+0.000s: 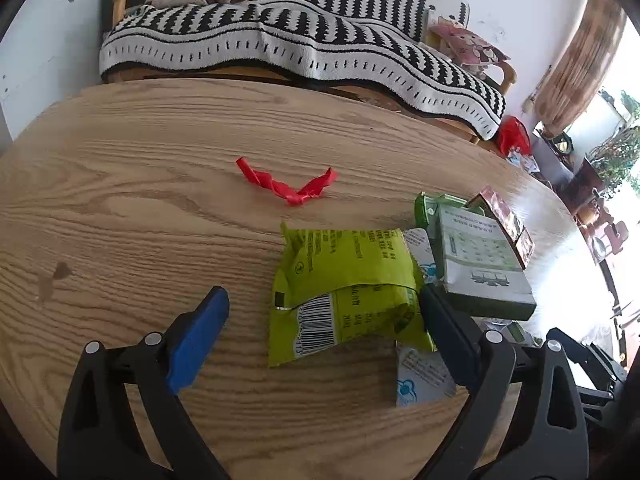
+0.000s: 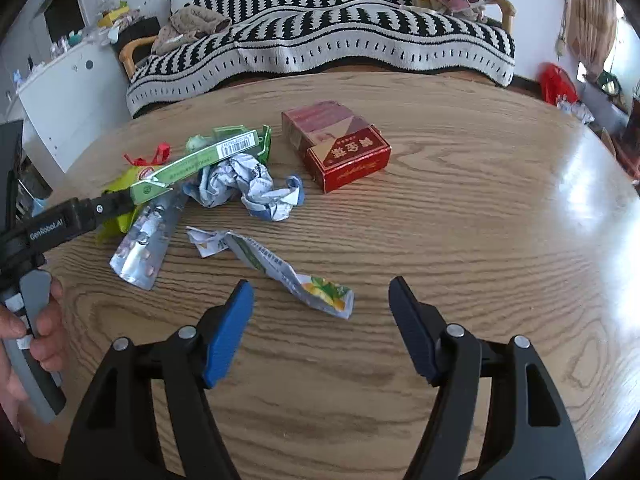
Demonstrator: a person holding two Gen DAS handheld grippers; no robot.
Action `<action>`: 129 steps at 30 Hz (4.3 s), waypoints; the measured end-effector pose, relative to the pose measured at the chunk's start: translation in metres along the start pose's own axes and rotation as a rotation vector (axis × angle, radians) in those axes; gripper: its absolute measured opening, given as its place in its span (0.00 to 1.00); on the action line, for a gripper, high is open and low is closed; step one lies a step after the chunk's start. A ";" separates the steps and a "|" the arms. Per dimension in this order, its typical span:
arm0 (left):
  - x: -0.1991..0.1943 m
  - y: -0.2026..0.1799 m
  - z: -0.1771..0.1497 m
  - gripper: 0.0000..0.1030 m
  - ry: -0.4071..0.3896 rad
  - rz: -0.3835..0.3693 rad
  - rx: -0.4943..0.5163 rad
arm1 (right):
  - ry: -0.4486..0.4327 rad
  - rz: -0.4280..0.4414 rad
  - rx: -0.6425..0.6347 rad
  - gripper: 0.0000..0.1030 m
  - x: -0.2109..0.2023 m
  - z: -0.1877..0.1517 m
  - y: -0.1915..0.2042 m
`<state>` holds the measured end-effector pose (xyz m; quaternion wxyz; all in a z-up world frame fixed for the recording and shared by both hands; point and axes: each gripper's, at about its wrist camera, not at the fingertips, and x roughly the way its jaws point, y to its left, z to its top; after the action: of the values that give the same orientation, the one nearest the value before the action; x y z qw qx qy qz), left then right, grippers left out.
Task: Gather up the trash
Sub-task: 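Grasp the yellow-green snack bag with the left tool while the right tool grasps a silver strip wrapper, then carry both items to the black bin and open both tools to drop them, then grasp the white medicine box with the left tool while the right tool grasps crumpled foil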
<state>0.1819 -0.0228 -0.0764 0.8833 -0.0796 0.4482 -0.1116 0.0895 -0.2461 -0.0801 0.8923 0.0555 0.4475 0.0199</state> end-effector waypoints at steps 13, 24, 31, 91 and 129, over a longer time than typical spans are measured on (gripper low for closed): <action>-0.011 -0.008 -0.008 0.54 -0.021 0.017 0.085 | -0.008 0.033 -0.126 0.14 0.005 -0.002 0.036; -0.049 -0.009 -0.012 0.52 -0.069 0.026 0.115 | -0.055 0.056 -0.087 0.13 -0.041 -0.007 0.017; -0.084 -0.017 -0.012 0.52 -0.123 0.050 0.124 | -0.090 0.033 -0.033 0.13 -0.083 -0.018 -0.023; -0.072 -0.512 -0.322 0.81 0.213 -0.568 0.734 | -0.117 -0.363 0.689 0.66 -0.312 -0.277 -0.419; -0.051 -0.070 -0.015 0.91 -0.074 0.035 0.261 | -0.050 0.041 0.101 0.74 -0.079 -0.023 -0.056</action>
<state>0.1318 -0.0774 -0.0291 0.9039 0.0396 0.3984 -0.1507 0.0233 -0.3068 -0.0376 0.8987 0.1103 0.4242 0.0141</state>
